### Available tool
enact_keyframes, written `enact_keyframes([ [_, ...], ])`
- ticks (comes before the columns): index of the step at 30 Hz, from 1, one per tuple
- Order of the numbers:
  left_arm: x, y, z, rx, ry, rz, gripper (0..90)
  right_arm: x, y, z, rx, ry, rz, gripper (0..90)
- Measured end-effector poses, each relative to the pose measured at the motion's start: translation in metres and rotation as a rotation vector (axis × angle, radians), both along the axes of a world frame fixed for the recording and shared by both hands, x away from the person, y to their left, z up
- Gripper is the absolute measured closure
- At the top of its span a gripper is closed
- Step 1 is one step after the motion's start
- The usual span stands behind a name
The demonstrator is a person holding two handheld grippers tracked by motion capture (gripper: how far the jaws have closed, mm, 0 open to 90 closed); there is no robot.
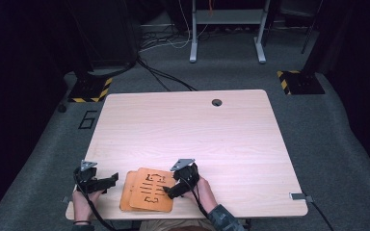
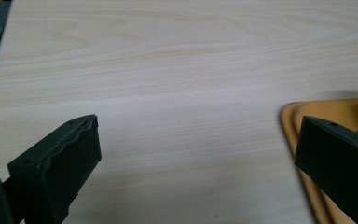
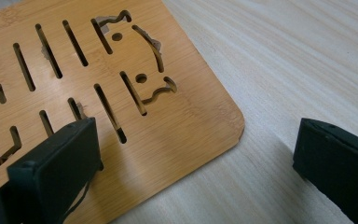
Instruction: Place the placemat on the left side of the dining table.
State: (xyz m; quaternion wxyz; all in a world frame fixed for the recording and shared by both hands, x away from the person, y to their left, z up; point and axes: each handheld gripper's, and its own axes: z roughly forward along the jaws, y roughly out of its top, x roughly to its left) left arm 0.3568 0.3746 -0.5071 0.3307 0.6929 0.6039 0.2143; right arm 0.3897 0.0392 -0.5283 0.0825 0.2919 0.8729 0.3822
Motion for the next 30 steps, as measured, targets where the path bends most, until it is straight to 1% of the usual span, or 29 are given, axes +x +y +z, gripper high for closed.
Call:
enact_keyframes([
  [1, 0.000, 0.000, 0.000, 0.000, 0.000, 0.000, 0.1, 0.000, 0.000, 0.000, 0.000, 0.000, 0.000, 0.0],
  [2, -0.001, -0.005, 0.002, 0.000, -0.002, -0.017, 0.1, 0.000, 0.000, 0.000, 0.000, -0.001, 0.000, 0.0],
  [4, -0.001, -0.007, 0.003, 0.002, 0.001, -0.025, 0.1, 0.000, 0.000, 0.000, -0.001, 0.002, -0.002, 0.0],
  [8, -0.003, -0.017, 0.006, -0.001, 0.004, -0.062, 0.2, 0.000, 0.000, 0.000, 0.000, 0.003, -0.005, 0.0],
  [9, -0.003, -0.017, 0.006, -0.001, 0.004, -0.062, 0.2, 0.000, 0.000, 0.000, 0.000, 0.003, -0.005, 0.0],
  [10, -0.004, -0.022, 0.007, -0.007, 0.003, -0.071, 0.2, -0.001, 0.000, 0.000, 0.000, 0.003, -0.006, 0.0],
  [13, -0.004, -0.027, 0.008, -0.004, 0.008, -0.085, 0.1, -0.001, 0.000, 0.000, 0.000, 0.009, -0.011, 0.0],
  [14, -0.004, -0.032, 0.009, -0.003, 0.004, -0.099, 0.1, -0.001, 0.000, 0.000, -0.001, 0.008, -0.011, 0.0],
  [17, -0.005, -0.037, 0.010, -0.003, 0.001, -0.109, 0.1, -0.001, 0.000, 0.000, -0.001, 0.009, -0.013, 0.0],
  [19, -0.005, -0.042, 0.010, -0.001, 0.008, -0.129, 0.1, -0.001, 0.000, 0.000, -0.001, 0.008, -0.013, 0.0],
  [20, -0.005, -0.050, 0.010, 0.001, 0.015, -0.149, 0.2, -0.001, 0.000, 0.000, -0.001, 0.008, -0.012, 0.0],
  [21, -0.005, -0.050, 0.010, 0.001, 0.015, -0.149, 0.1, -0.001, 0.000, 0.000, -0.001, 0.008, -0.012, 0.0],
  [22, -0.005, -0.056, 0.010, 0.004, 0.019, -0.167, 0.1, -0.001, 0.000, 0.000, -0.001, 0.008, -0.013, 0.0],
  [23, -0.005, -0.056, 0.010, 0.004, 0.019, -0.167, 0.2, -0.001, 0.000, 0.000, -0.001, 0.008, -0.013, 0.0],
  [24, -0.005, -0.062, 0.010, 0.026, 0.028, -0.187, 0.9, -0.001, 0.000, 0.000, -0.001, 0.009, -0.013, 0.0],
  [25, -0.005, -0.062, 0.010, 0.026, 0.028, -0.187, 1.0, -0.001, 0.000, 0.000, -0.001, 0.009, -0.013, 0.0],
  [26, -0.004, -0.068, 0.010, 0.029, 0.031, -0.204, 1.1, -0.001, 0.000, 0.000, -0.001, 0.008, -0.014, 0.0],
  [27, -0.004, -0.068, 0.010, 0.029, 0.031, -0.204, 1.3, -0.001, 0.000, 0.000, -0.001, 0.008, -0.014, 0.0],
  [28, -0.003, -0.073, 0.009, 0.035, 0.045, -0.220, 1.5, -0.002, 0.000, 0.000, 0.001, 0.016, -0.021, 0.0],
  [29, -0.003, -0.073, 0.009, 0.035, 0.045, -0.220, 1.5, -0.002, 0.000, 0.000, 0.001, 0.016, -0.021, 0.0],
  [30, -0.002, -0.078, 0.008, 0.036, 0.055, -0.245, 1.5, -0.002, 0.000, 0.000, 0.001, 0.016, -0.021, 0.0],
])
